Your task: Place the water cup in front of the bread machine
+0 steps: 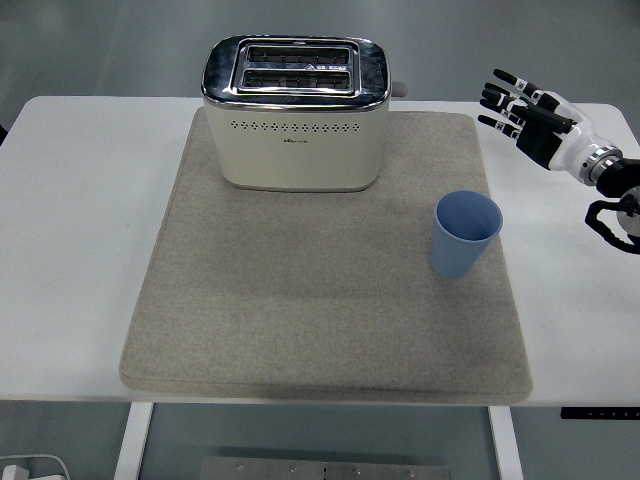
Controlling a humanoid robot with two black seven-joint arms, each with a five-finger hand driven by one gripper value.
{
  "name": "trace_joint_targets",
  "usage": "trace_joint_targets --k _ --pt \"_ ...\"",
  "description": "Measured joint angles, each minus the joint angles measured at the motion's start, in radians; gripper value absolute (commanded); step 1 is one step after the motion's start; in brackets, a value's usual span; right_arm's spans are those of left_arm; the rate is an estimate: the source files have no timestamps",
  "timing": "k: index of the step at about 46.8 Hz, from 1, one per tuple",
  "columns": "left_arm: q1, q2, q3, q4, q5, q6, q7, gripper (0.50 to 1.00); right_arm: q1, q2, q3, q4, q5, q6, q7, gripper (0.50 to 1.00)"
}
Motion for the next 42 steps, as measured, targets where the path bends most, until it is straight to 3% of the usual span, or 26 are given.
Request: trace_joint_targets --k 31,42 --pt "0.0 0.0 0.002 0.004 0.0 0.003 0.0 1.0 -0.003 -0.012 -0.001 0.007 -0.002 0.02 0.001 0.926" --pt "0.0 0.0 0.001 0.0 0.0 0.003 0.0 1.0 -0.036 -0.097 -0.001 0.114 -0.003 0.086 0.004 0.926"
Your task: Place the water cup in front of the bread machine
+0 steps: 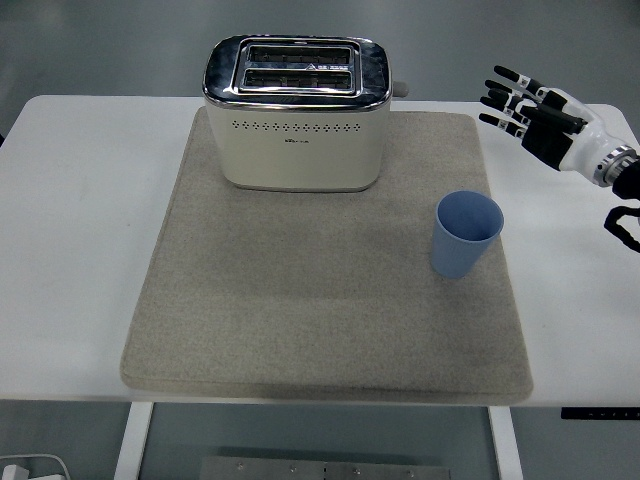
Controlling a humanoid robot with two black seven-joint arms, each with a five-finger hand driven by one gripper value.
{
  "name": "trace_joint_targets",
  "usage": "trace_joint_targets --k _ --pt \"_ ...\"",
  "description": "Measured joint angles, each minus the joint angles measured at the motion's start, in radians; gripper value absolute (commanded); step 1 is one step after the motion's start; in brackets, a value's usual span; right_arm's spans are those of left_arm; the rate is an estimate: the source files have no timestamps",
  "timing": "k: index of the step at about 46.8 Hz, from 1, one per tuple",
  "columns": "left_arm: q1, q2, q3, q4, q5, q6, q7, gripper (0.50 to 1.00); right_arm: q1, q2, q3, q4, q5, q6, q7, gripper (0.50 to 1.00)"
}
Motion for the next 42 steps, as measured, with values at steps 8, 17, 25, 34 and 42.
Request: trace_joint_targets --k 8,17,25,34,42 --pt "0.002 0.0 0.0 0.0 0.001 0.0 0.0 1.0 -0.051 -0.119 -0.002 0.122 -0.01 0.073 0.007 0.926" --pt "0.002 0.0 0.0 0.0 0.001 0.0 0.0 1.0 -0.097 -0.241 0.009 0.19 -0.046 0.172 0.021 0.926" --pt "0.002 0.0 0.001 -0.001 0.002 0.0 0.0 1.0 -0.124 -0.3 0.01 0.214 -0.099 0.208 0.087 0.926" --pt "0.002 0.0 0.001 -0.001 0.002 0.0 0.0 1.0 -0.164 -0.342 0.01 0.226 -0.233 0.211 0.201 0.924" --pt "0.001 0.0 0.0 -0.002 0.002 0.0 0.0 1.0 -0.198 -0.381 0.01 0.255 -0.327 0.211 0.307 0.924"
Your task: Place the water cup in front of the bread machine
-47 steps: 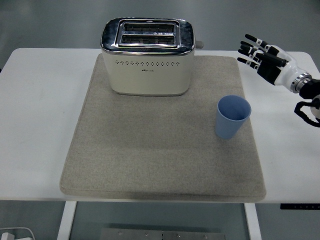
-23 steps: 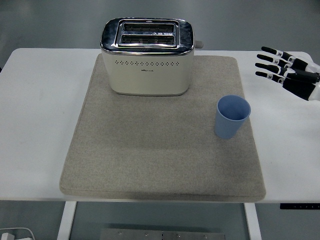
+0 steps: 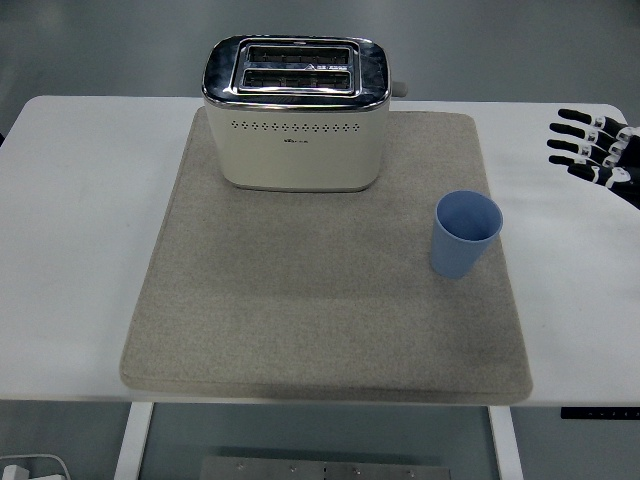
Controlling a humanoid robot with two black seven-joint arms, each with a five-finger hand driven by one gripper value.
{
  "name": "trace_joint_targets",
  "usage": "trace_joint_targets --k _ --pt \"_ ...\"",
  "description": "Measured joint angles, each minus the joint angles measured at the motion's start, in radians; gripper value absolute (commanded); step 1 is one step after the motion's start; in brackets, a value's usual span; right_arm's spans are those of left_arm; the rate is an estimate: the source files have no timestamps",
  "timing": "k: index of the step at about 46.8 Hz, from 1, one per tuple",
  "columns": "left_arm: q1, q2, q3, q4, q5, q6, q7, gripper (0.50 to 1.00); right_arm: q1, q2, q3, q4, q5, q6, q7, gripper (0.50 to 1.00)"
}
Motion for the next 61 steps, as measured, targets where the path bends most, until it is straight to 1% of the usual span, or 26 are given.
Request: trace_joint_targets --k 7,10,17,27,33,36,42,52,61 --pt "0.001 0.0 0.0 0.0 0.0 0.0 0.0 1.0 -0.032 -0.018 -0.001 0.023 -0.067 0.0 0.088 0.924" --pt "0.001 0.0 0.0 0.0 0.0 0.0 0.0 1.0 -0.047 -0.024 -0.001 0.033 -0.087 -0.001 0.104 0.924" --pt "0.001 0.0 0.0 0.0 0.001 0.0 0.0 1.0 -0.075 -0.019 -0.001 0.049 -0.133 -0.015 0.109 0.923" --pt "0.002 0.0 0.0 -0.001 0.002 -0.001 0.0 1.0 -0.105 0.015 -0.002 0.05 -0.193 -0.082 0.112 0.921" --pt "0.004 0.0 0.0 -0.001 0.002 -0.001 0.0 1.0 -0.128 0.033 -0.003 0.05 -0.208 -0.118 0.139 0.921" --pt "0.005 0.0 0.0 0.0 0.002 -0.001 0.0 1.0 -0.136 0.041 -0.003 0.05 -0.209 -0.125 0.144 0.921" --pt "0.006 0.0 0.0 0.002 0.0 0.0 0.0 1.0 -0.146 0.054 -0.003 0.052 -0.209 -0.135 0.147 0.921" --pt "0.006 0.0 0.0 0.002 0.0 0.0 0.0 1.0 -0.171 0.093 -0.002 0.08 -0.238 -0.196 0.147 0.921" --pt "0.006 0.0 0.0 0.001 0.0 0.0 0.0 1.0 -0.193 0.134 -0.001 0.083 -0.25 -0.228 0.149 0.919"
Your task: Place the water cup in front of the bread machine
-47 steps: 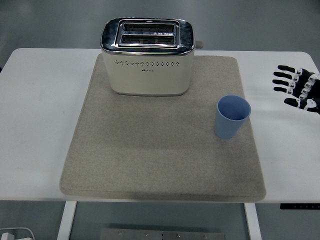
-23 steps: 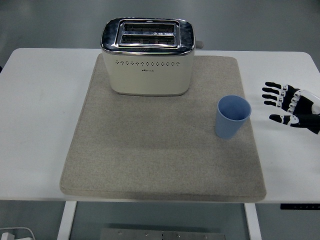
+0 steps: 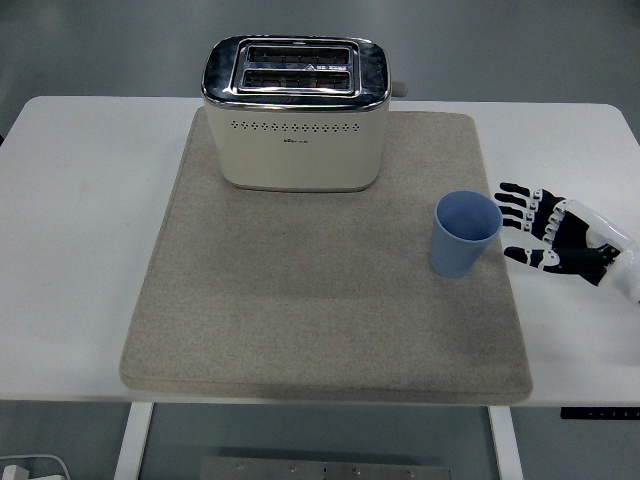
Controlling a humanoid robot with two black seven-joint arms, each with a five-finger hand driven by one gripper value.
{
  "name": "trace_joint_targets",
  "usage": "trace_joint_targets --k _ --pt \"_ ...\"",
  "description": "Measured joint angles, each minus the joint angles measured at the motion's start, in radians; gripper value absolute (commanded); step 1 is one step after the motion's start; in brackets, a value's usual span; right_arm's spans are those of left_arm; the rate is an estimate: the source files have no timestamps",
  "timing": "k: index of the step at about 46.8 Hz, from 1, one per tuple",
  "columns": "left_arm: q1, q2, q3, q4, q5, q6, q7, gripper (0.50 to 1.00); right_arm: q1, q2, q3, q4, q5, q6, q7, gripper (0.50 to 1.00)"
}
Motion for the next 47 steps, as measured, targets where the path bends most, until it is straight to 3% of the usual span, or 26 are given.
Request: trace_joint_targets --k 47 --pt "0.0 0.0 0.0 0.001 0.001 0.0 0.0 1.0 -0.038 0.122 0.01 0.0 -0.018 -0.062 0.001 0.921"
